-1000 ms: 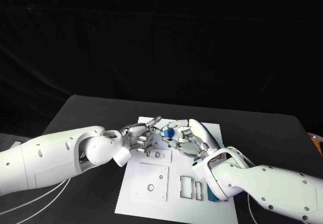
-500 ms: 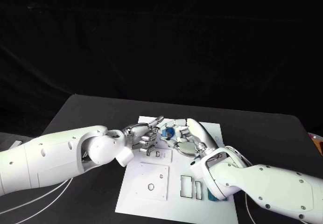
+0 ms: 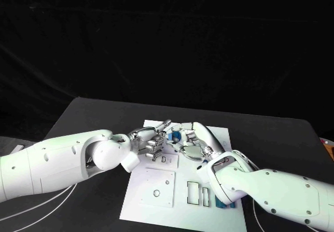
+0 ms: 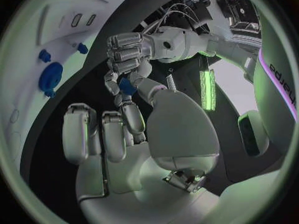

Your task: Assemble the parts on the task board

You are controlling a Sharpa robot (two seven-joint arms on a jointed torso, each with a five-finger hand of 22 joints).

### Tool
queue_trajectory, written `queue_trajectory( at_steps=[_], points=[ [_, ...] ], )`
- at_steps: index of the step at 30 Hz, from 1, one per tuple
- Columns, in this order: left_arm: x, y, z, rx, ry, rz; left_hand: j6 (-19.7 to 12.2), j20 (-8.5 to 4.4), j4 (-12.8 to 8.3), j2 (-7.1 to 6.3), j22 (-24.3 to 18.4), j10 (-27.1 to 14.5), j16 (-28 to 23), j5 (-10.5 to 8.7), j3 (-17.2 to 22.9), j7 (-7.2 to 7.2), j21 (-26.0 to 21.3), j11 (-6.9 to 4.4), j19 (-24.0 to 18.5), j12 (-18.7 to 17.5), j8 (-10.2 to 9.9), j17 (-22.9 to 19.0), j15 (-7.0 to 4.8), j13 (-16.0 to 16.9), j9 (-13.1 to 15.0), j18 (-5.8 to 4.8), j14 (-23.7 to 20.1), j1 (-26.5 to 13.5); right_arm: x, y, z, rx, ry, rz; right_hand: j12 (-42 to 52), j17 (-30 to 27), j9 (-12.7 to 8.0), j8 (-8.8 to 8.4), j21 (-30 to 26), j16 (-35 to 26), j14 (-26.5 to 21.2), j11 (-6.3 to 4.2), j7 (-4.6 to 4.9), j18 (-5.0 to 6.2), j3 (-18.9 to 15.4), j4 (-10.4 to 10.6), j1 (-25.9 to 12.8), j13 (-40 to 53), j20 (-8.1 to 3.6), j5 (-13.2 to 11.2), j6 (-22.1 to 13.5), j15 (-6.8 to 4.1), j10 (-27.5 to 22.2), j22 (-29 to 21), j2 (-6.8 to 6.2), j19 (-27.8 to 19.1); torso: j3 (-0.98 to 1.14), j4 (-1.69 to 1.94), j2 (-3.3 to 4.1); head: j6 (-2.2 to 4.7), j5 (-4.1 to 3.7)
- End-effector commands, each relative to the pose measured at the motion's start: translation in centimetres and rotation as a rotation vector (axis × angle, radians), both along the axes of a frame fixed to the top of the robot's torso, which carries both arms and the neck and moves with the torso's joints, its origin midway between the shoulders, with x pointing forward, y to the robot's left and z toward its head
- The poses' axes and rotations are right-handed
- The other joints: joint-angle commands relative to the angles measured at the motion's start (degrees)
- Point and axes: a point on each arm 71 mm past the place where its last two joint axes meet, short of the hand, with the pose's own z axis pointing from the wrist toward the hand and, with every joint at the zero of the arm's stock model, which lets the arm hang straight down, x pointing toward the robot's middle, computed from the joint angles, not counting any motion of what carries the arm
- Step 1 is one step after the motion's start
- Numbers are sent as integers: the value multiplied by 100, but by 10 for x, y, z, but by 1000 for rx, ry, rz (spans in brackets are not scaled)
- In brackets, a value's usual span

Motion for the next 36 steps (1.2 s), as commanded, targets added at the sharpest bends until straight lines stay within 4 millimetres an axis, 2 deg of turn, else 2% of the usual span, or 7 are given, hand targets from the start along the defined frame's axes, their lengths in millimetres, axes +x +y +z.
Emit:
queue_trajectory(
  at_steps=[1,5,18,31,33,36],
  points=[
    [0,-1,3,-34,-9,-6,59,14,-11,57,2,23,25,29,58,-16,19,-31,-4,17,41,1263,-36,7,17,-36,539,-18,0,0,-1,-12,1,15,22,614,7,22,17,37,426,6,-4,-111,-18,-13,-24,7,0,16,47,-36,49,763,55,53,4,-3,0,-4,3],
    [0,0,2,-33,-10,0,155,-11,-11,53,7,26,25,30,122,-58,22,-68,-2,8,89,1263,-67,4,69,-36,539,-66,0,-2,-1,-15,1,11,22,614,7,22,17,37,426,6,-4,-111,-18,-13,-24,7,0,16,47,-36,49,763,55,53,8,-7,1,-7,12],
    [2,3,2,-24,-8,13,173,-17,-11,52,0,23,25,30,133,-66,19,-76,-7,2,98,1264,-74,-4,81,-35,539,-75,0,-4,-1,-16,-1,8,26,613,8,24,19,37,425,6,-5,-112,-20,-13,-26,11,0,16,53,-36,47,766,63,55,11,-6,1,-11,9],
    [3,4,1,-15,-7,23,173,-25,-20,39,-1,21,24,29,143,-71,19,-82,-7,-1,99,1261,-80,-7,91,-34,538,-64,0,-5,-2,-19,-3,6,32,618,8,26,16,38,426,5,-6,-111,-21,-16,-26,19,0,16,59,-36,46,765,69,52,1,-3,2,-17,2],
    [3,5,0,-7,-8,30,109,-40,-22,23,-10,3,23,24,149,-58,16,-76,-13,-21,63,1258,-81,-33,94,-33,538,-36,0,-5,-1,-16,-5,8,32,618,8,26,16,38,426,5,-6,-111,-21,-16,-26,19,0,16,59,-36,46,765,69,52,0,-2,3,-17,2],
    [4,7,-1,23,-11,46,-140,-37,-21,-4,-6,-45,21,16,114,25,17,-10,-12,-65,-90,1254,-37,-96,62,-37,536,2,-1,-4,0,-14,-11,12,35,621,9,27,17,39,427,5,-7,-111,-21,-16,-25,22,-1,17,60,-36,47,766,72,53,2,1,5,-22,0]
  ],
)
